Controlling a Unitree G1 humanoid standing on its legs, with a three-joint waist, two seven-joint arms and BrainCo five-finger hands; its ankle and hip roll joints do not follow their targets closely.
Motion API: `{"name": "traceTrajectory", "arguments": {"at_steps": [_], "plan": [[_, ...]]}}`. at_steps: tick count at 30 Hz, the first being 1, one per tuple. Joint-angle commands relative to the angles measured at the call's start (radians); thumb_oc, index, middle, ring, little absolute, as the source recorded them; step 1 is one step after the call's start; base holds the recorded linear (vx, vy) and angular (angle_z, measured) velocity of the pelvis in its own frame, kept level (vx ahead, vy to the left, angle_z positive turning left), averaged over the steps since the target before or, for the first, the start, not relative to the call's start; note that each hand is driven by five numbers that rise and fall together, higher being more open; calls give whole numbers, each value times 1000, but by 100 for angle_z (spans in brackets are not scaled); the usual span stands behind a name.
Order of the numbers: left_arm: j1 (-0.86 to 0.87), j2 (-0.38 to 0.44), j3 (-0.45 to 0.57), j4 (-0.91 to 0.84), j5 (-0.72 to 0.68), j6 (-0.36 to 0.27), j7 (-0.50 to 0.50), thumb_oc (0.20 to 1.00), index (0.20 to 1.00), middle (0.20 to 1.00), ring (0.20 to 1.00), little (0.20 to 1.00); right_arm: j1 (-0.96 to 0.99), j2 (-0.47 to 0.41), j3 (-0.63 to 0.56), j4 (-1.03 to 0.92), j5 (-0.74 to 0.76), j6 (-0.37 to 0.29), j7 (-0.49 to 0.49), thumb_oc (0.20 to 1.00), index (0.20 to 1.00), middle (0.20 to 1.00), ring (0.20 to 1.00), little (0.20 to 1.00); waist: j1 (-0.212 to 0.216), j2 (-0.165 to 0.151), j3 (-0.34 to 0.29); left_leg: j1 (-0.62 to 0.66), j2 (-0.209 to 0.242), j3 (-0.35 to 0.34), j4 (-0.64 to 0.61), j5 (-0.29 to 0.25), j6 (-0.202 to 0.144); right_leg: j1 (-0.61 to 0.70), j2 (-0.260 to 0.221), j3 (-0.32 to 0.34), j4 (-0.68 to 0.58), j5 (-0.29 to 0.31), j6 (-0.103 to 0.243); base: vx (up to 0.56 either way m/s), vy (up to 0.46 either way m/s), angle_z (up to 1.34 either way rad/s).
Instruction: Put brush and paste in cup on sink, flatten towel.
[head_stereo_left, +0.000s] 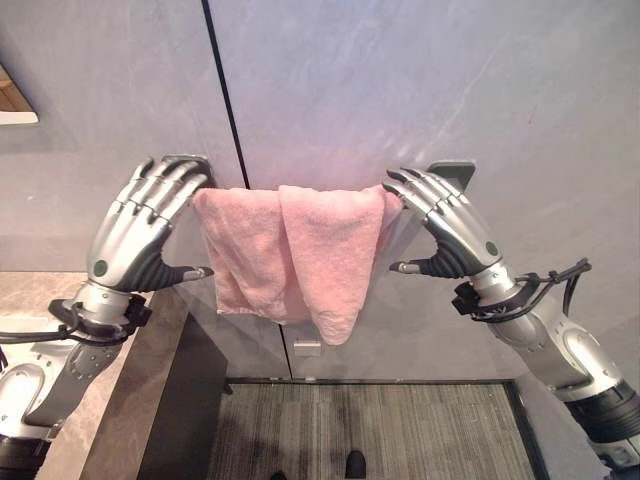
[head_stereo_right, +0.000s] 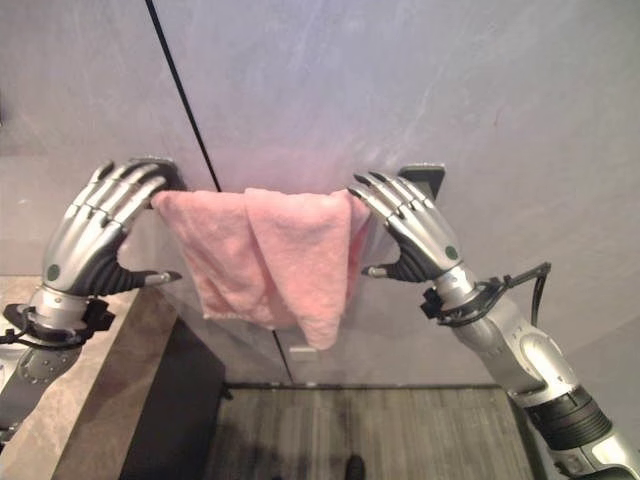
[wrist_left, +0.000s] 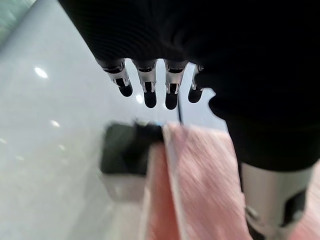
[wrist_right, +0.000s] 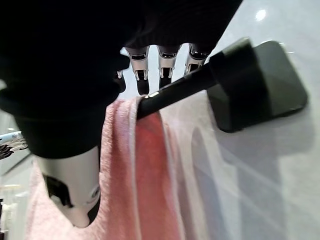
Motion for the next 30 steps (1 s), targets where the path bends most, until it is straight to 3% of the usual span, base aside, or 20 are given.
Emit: {"name": "traceTrajectory", "arguments": {"at_steps": [1, 10, 21, 30], "plan": [[-63, 85, -35, 30, 7, 5, 1, 1000, 1000, 1000, 1000, 1000, 31, -13, -31, -19, -10, 5, 1, 1000, 1000, 1000, 1000, 1000, -12, -45, -45, -41, 60, -5, 4, 36, -61, 35, -189, -7, -1, 41, 156, 8, 14, -6], [-83, 114, -53, 59, -5, 17, -49, 1000, 1000, 1000, 1000, 1000, 44, -50, -41, 4, -23, 18, 25, 1000, 1000, 1000, 1000, 1000, -16, -45, -39, -41, 59, 5, 4, 35, -59, 23, -187, 2, -1, 43, 158, 10, 5, -4], [9, 219, 7, 80, -54, 21, -152, 1000, 1000, 1000, 1000, 1000, -7, -186, 19, 30, -18, 6, 118, 1000, 1000, 1000, 1000, 1000, -4, -43, -33, -35, 63, 12, 4, 34, -62, 24, -183, 6, -1, 38, 159, 0, 0, 0], [0, 211, -21, 103, -75, 23, -173, 1000, 1000, 1000, 1000, 1000, -29, -176, 33, 52, -40, 15, 107, 1000, 1000, 1000, 1000, 1000, -4, -42, -33, -29, 62, 13, 4, 31, -62, 31, -184, 0, -1, 34, 160, 3, 2, -2]]}}
